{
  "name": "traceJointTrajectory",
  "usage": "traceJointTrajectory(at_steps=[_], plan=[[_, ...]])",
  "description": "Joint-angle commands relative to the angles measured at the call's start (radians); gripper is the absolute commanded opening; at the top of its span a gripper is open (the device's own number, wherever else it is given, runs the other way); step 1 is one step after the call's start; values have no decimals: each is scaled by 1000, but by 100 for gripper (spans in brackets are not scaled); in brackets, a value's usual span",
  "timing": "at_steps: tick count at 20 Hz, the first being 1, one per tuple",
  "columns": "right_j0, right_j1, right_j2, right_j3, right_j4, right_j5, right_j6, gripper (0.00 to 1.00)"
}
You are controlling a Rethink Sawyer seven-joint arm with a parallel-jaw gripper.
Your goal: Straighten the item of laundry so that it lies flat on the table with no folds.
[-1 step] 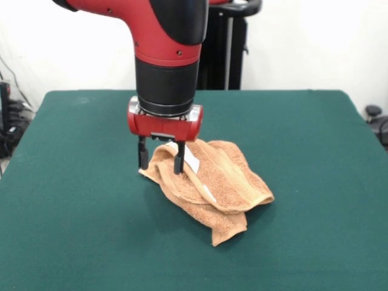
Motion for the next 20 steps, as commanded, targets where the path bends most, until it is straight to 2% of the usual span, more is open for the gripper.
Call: traceJointTrajectory(at_steps=[1, 20], plan=[[8, 74, 154, 87, -34, -72, 60, 100], [14, 142, 161, 41, -42, -120, 75, 100]])
